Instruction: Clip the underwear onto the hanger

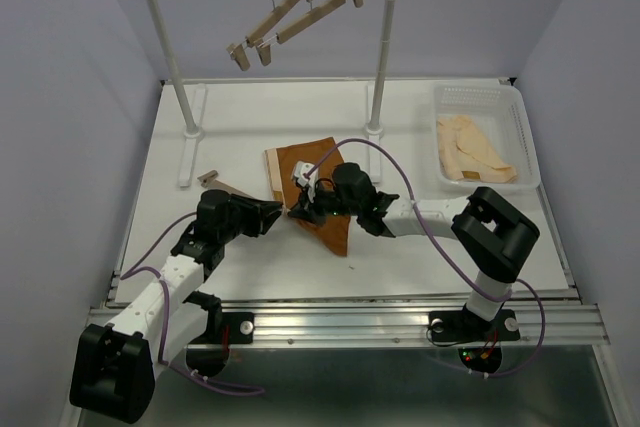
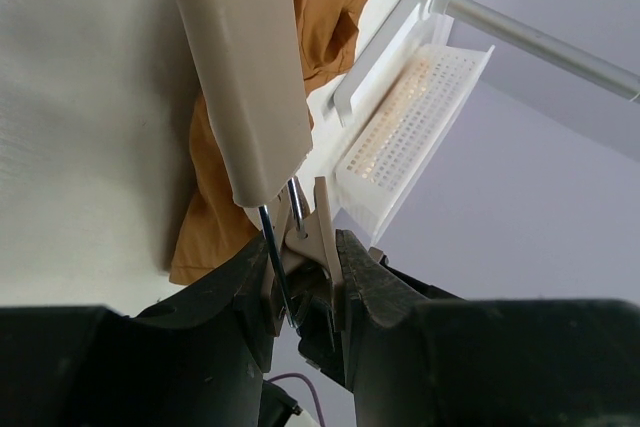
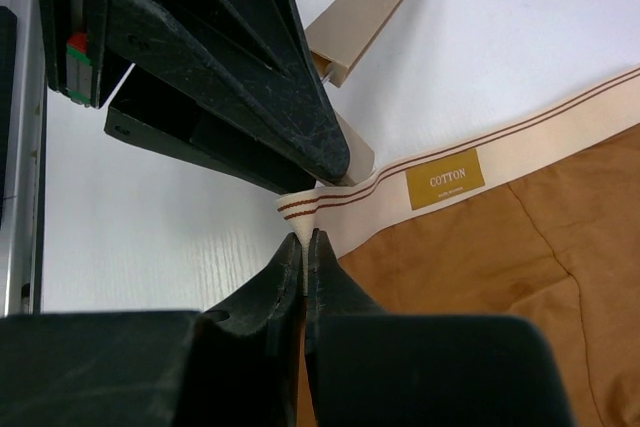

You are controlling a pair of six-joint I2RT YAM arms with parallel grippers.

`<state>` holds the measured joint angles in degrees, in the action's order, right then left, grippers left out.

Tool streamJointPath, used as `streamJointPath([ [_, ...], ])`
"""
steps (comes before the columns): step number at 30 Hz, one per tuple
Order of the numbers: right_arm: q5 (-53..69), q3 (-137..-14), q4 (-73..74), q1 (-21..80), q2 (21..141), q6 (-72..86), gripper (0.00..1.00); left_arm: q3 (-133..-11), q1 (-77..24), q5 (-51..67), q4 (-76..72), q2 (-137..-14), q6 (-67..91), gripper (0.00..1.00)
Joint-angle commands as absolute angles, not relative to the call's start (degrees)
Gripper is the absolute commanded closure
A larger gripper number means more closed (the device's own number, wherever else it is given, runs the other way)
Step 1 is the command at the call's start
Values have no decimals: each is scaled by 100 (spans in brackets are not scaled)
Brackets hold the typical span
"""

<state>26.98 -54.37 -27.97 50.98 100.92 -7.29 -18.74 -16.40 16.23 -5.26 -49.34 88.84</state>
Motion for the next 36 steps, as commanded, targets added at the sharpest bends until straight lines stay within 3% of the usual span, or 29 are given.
streamJointPath([
  [1, 2848, -5423, -3182, 5203, 10107, -922, 99, -1881, -1661, 1608, -642, -4930, 8877, 100],
  [16, 2452, -5572, -2347, 5203, 10160, -2425, 99, -2021, -1670, 1916, -273, -5071, 8499, 100],
  [36, 2786, -5651, -2180, 5308, 10116, -2892, 99, -2127, -1661, 2004, -272, -5405, 8314, 100],
])
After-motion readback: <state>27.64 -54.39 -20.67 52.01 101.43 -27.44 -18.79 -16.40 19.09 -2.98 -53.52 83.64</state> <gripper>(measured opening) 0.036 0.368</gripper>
